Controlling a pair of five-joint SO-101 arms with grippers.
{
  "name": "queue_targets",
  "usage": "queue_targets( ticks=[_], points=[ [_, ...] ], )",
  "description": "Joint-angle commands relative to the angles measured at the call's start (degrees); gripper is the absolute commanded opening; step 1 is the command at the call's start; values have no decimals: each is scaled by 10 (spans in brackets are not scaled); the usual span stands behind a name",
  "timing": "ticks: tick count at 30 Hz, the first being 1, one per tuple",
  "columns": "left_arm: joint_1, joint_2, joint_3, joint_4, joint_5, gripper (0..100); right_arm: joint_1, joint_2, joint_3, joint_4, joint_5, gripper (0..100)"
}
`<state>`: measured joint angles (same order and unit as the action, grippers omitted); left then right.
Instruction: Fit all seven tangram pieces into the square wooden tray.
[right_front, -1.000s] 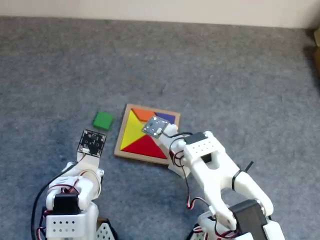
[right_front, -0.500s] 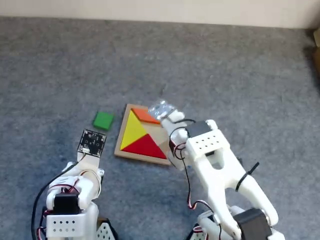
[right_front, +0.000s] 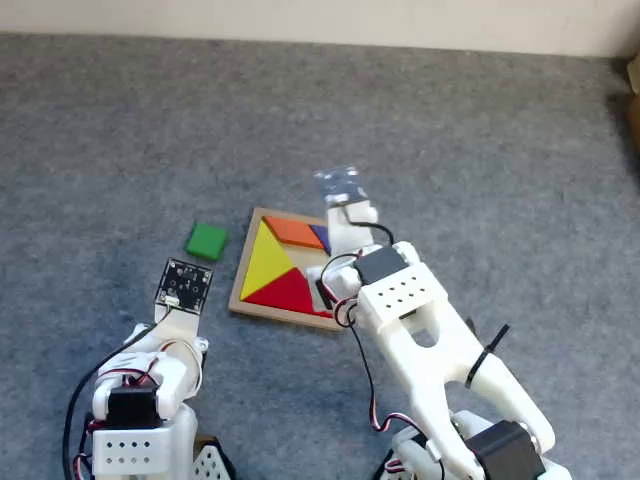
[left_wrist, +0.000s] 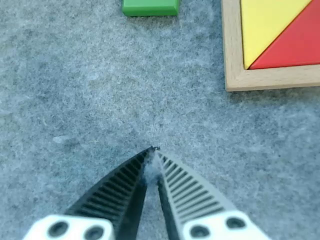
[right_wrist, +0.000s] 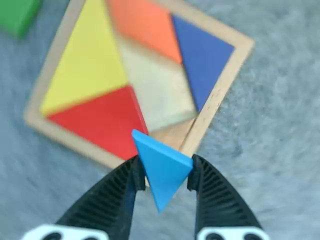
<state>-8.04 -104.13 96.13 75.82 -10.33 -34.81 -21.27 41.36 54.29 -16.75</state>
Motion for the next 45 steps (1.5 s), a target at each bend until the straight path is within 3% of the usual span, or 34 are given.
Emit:
queue_targets(
  ticks=[1, 12, 22, 27, 31, 45],
  points=[
    [-7, -4, 10, 2, 2, 5, -22, -19, -36, -73, -227, 91],
    [-7, -4, 10, 2, 2, 5, -31, -18, 10, -323, -421, 91],
    [-7, -4, 10, 2, 2, 5, -35, -17, 57, -437, -462, 91],
    [-7, -4, 10, 2, 2, 5, -35, 11, 73, -451, -463, 91],
    [-7, -4, 10, 2, 2, 5, -34, 90, 61, -448, -510, 91],
    [-7, -4, 10, 2, 2, 5, -51, 153, 4, -447, -510, 94]
  ],
)
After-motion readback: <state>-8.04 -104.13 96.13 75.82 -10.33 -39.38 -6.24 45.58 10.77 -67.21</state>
